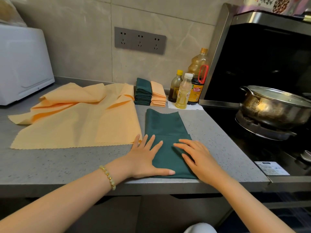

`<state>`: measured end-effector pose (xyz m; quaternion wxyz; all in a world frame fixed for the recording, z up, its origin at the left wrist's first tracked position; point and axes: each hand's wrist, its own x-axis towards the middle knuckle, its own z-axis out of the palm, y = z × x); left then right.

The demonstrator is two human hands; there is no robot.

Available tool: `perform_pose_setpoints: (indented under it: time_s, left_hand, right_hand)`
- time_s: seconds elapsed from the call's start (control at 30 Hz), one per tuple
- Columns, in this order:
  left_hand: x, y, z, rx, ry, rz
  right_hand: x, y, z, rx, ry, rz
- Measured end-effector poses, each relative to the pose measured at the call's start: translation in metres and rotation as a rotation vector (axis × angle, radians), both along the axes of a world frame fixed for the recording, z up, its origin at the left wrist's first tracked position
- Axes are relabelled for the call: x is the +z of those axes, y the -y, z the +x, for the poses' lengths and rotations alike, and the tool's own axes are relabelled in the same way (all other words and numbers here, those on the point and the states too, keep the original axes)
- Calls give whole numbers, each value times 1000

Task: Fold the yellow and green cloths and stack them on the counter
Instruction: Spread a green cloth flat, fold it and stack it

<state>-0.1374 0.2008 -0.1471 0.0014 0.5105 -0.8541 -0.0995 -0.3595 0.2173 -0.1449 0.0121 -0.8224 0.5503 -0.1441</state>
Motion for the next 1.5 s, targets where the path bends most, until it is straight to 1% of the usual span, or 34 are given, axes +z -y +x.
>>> perform_pose_setpoints:
  time_s: [0.1, 0.2, 0.27, 0.33, 0.4, 0.5, 0.63, 0.8, 0.87, 0.93, 1.0, 1.07, 1.13, 1.23, 1.3, 1.4, 1.43, 1.5]
  left_hand:
    - [2, -2, 12, -110, -70, -135]
    - [8, -6, 23, -171, -128, -214]
    - [14, -10, 27, -181, -118, -214]
    - [21, -15, 29, -182, -105, -165]
    - [26, -17, 30, -177, -110, -94]
    - [24, -14, 32, -208, -59, -88]
    - [18, -15, 29, -226, 33, -111]
    - [22, -9, 25, -217, 68, -201]
    - [26, -7, 24, -246, 104, -221]
    - [29, -8, 26, -305, 87, -232]
    - [31, -8, 31, -382, 14, -259]
    - [30, -9, 35, -407, 1, -263]
    - [24, -10, 37, -378, -14, -234]
    - [15, -4, 38, -294, -101, -190]
    - [16, 3, 37, -255, -58, -188]
    - [23, 14, 33, -268, 85, -222]
    - [23, 15, 33, -274, 82, -240]
    - [20, 20, 35, -286, 7, -280]
  right_hand:
    - [3, -5, -9, 15, -60, 15]
    - [7, -9, -21, 52, -26, 97]
    - [11, -11, -26, 84, -20, 145]
    - [16, -14, -28, 112, -70, 178]
    - [18, -16, -29, 139, -133, 176]
    - [17, -18, -31, 158, -159, 144]
    - [12, -17, -37, 152, -105, 100]
    - [7, -1, -43, 87, 102, 93]
    - [9, 5, -42, 120, 150, 26]
    - [13, 7, -36, 183, 185, -18]
    - [16, 5, -30, 242, 152, 0]
    - [16, 3, -26, 300, 89, 68]
    - [14, 3, -28, 291, 46, 126]
    - [12, 7, -31, 264, 2, 143]
    - [15, 8, -31, 275, -24, 138]
    - [18, 10, -33, 302, -66, 151]
    - [16, 10, -34, 314, -91, 156]
    - [14, 12, -35, 318, -106, 172]
